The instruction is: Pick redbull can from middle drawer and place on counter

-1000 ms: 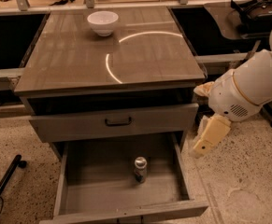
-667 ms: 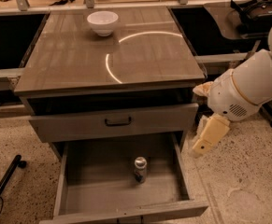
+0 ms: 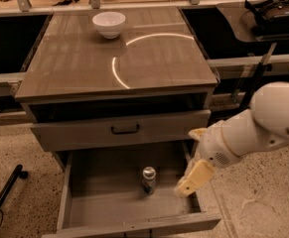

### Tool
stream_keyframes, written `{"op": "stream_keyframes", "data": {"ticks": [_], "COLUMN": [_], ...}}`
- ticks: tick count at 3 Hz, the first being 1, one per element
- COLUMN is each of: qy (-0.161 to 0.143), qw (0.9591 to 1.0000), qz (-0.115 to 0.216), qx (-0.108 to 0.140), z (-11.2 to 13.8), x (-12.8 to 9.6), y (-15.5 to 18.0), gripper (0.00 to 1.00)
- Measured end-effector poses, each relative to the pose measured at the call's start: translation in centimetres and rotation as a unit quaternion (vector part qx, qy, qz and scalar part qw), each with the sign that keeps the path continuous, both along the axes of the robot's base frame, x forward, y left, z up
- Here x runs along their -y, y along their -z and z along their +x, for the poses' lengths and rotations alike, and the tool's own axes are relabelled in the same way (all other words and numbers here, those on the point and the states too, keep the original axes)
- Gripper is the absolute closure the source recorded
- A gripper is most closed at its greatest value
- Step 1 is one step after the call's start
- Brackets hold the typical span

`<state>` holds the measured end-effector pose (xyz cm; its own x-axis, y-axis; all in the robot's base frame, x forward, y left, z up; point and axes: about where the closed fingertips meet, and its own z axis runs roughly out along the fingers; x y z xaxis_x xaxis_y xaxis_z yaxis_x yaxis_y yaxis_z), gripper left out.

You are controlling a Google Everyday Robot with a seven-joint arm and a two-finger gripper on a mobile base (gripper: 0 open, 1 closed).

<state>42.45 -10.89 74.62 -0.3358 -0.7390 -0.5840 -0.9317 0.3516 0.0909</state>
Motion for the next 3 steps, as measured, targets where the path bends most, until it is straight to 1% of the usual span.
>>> {"op": "stream_keyframes", "data": {"ticks": [1,2,3], "qy": [0.026,0.027,0.035], "qw": [0.9996,0.9996,0.9994], "qz": [0.003,0.0,0.001], "qx": [-0.005,-0.006,-0.001], "z": [0.6,0.7,0.9], "x": [-1.6,-1.4,-0.7], "y": [4.2,4.9,8.8], "gripper": [0.0,0.0,0.0]}}
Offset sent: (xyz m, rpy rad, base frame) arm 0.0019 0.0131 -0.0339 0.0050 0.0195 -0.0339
